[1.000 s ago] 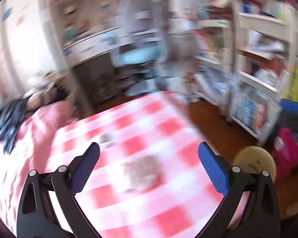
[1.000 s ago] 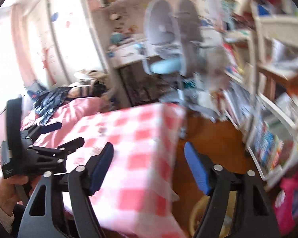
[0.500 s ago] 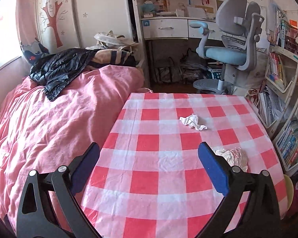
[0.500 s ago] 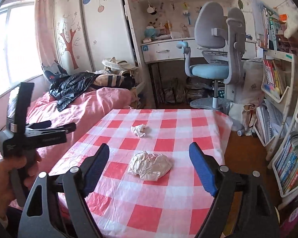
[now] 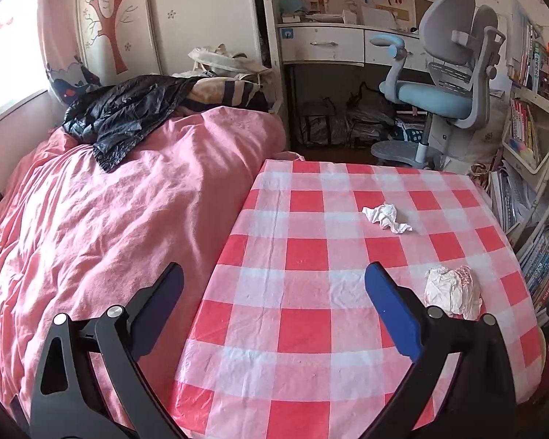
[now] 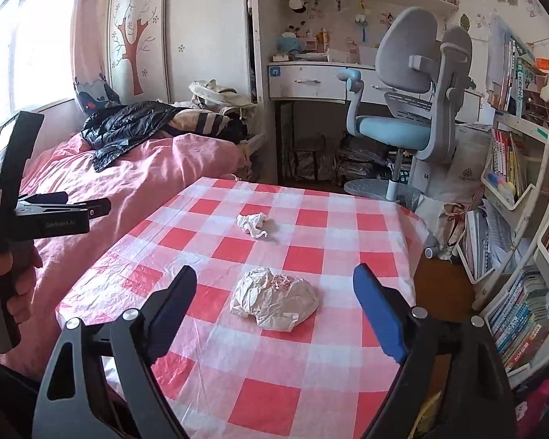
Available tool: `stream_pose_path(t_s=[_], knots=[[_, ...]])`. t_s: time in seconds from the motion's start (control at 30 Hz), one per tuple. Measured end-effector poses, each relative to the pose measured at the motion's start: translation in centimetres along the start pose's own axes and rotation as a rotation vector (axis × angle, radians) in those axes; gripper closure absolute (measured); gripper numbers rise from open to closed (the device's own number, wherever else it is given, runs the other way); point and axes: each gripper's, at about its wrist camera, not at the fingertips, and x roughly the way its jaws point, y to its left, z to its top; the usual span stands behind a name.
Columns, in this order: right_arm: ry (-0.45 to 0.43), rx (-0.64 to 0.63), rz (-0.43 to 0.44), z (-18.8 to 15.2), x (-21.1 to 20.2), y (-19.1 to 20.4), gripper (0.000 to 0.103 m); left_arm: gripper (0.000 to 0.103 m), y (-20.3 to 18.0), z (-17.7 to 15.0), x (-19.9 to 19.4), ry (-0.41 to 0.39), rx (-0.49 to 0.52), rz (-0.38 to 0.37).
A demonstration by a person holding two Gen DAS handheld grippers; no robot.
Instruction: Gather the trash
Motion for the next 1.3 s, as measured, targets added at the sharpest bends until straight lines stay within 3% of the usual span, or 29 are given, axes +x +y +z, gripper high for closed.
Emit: stream_pose_path(t_s=[1.3], knots=[[0.01,-0.068,-0.02,0.0,0.7,1.7,0.016,0.007,1.3,-0.2,1.0,0.048,-0.041,-0.013]])
